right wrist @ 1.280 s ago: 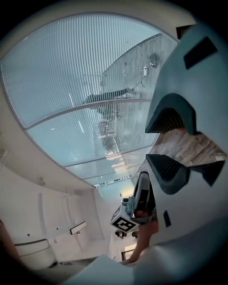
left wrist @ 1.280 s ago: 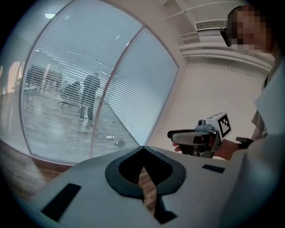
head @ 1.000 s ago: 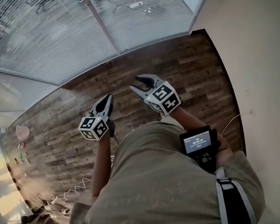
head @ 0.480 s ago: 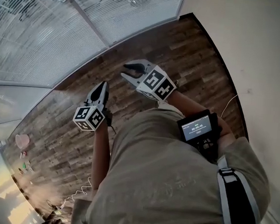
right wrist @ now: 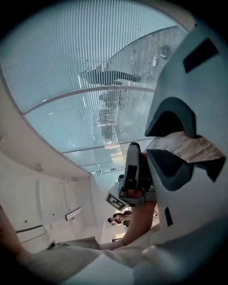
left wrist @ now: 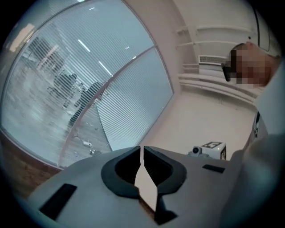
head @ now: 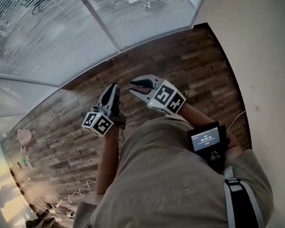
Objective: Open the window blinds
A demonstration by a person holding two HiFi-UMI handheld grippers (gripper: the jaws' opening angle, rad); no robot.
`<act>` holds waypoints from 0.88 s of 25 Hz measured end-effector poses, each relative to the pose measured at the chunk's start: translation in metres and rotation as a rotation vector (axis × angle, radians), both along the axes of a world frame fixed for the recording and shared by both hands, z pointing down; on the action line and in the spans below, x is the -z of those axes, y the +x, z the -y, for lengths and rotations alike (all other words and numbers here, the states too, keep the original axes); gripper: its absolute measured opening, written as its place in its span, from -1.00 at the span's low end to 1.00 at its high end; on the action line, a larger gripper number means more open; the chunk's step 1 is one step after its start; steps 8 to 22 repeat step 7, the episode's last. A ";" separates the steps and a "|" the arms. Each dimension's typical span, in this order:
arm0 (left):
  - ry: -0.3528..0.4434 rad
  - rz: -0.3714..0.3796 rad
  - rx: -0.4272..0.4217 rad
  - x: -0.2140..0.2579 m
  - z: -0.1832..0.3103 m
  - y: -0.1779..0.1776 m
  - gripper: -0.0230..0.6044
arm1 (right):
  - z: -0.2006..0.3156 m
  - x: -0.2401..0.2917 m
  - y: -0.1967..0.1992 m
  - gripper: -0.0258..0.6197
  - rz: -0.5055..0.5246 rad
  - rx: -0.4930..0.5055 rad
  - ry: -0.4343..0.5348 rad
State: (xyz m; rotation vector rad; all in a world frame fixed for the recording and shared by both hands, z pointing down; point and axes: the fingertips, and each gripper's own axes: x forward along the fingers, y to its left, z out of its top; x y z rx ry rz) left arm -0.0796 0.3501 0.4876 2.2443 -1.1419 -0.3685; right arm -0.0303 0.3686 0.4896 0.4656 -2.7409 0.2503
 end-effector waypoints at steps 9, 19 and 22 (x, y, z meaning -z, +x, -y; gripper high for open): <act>-0.108 -0.636 -0.012 0.013 0.004 0.028 -0.26 | -0.018 -0.011 0.010 -0.65 0.063 0.053 -0.071; -0.108 -0.636 -0.012 0.013 0.004 0.028 -0.26 | -0.018 -0.011 0.010 -0.65 0.063 0.053 -0.071; -0.108 -0.636 -0.012 0.013 0.004 0.028 -0.26 | -0.018 -0.011 0.010 -0.65 0.063 0.053 -0.071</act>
